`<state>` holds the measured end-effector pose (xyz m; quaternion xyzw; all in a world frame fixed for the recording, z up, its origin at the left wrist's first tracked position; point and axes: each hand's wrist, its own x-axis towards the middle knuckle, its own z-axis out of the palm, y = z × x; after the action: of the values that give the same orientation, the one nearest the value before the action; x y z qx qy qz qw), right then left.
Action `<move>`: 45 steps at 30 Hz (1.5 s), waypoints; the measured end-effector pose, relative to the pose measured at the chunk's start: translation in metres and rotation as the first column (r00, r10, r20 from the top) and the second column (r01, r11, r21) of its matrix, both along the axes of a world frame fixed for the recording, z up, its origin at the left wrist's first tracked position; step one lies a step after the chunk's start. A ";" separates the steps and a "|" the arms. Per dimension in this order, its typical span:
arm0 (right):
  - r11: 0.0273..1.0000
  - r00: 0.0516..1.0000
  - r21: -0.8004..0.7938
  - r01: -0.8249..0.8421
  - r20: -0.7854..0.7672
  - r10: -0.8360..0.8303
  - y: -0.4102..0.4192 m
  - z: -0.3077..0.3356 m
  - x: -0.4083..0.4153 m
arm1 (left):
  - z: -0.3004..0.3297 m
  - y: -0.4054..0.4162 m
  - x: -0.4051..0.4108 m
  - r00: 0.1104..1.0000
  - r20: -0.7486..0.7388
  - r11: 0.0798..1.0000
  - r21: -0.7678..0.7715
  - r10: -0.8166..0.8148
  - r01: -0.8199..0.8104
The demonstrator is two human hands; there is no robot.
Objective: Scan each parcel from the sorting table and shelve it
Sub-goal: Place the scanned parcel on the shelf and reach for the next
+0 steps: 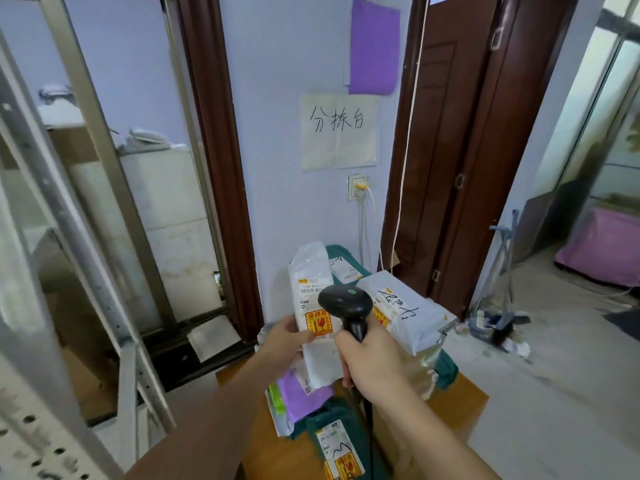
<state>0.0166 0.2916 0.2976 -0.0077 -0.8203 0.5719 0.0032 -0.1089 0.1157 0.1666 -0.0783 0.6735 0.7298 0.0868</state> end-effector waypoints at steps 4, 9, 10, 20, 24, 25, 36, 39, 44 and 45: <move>1.000 0.999 0.000 0.011 0.033 -0.011 -0.003 -0.001 0.001 | 0.008 0.002 0.005 1.000 -0.015 0.999 -0.045 -0.015 0.014; 0.999 1.000 -0.045 0.007 0.031 -0.005 0.000 0.001 0.005 | 0.018 0.007 0.013 1.000 -0.022 0.999 -0.054 0.000 -0.001; 0.999 1.000 -0.044 0.009 0.024 -0.008 0.000 0.001 0.006 | 0.020 0.008 0.014 1.000 -0.023 0.999 -0.054 0.007 -0.008; 0.998 1.000 -0.069 -0.010 0.006 0.010 0.010 -0.002 0.030 | 0.018 0.011 0.039 1.000 -0.008 0.999 -0.044 0.024 -0.024; 0.999 0.999 -0.009 -0.035 -0.022 0.035 0.015 -0.004 0.049 | 0.019 0.009 0.057 0.999 0.002 0.997 0.067 0.048 -0.048; 0.999 0.999 0.004 -0.034 -0.035 0.034 0.015 -0.003 0.056 | 0.020 0.008 0.063 0.999 0.005 0.993 0.104 0.054 -0.054; 0.998 0.989 0.009 -0.063 -0.130 0.064 0.000 0.029 0.170 | 0.047 -0.022 0.146 0.999 0.003 0.967 0.251 0.048 -0.047; 0.997 0.989 0.016 -0.075 -0.128 0.077 -0.011 0.035 0.201 | 0.050 -0.034 0.176 0.999 -0.006 0.978 0.208 0.033 -0.031; 0.991 0.977 0.059 -0.122 -0.167 0.130 -0.025 0.044 0.245 | 0.059 -0.053 0.229 0.997 -0.056 0.983 0.183 0.047 -0.036; 0.988 0.975 0.050 -0.143 -0.162 0.149 -0.027 0.046 0.252 | 0.061 -0.057 0.240 0.996 -0.062 0.982 0.182 0.057 -0.045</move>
<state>0.2682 0.2651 0.3436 0.1004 -0.8263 0.5534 0.0294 0.1306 0.0587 0.2277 -0.0630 0.6049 0.7921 0.0522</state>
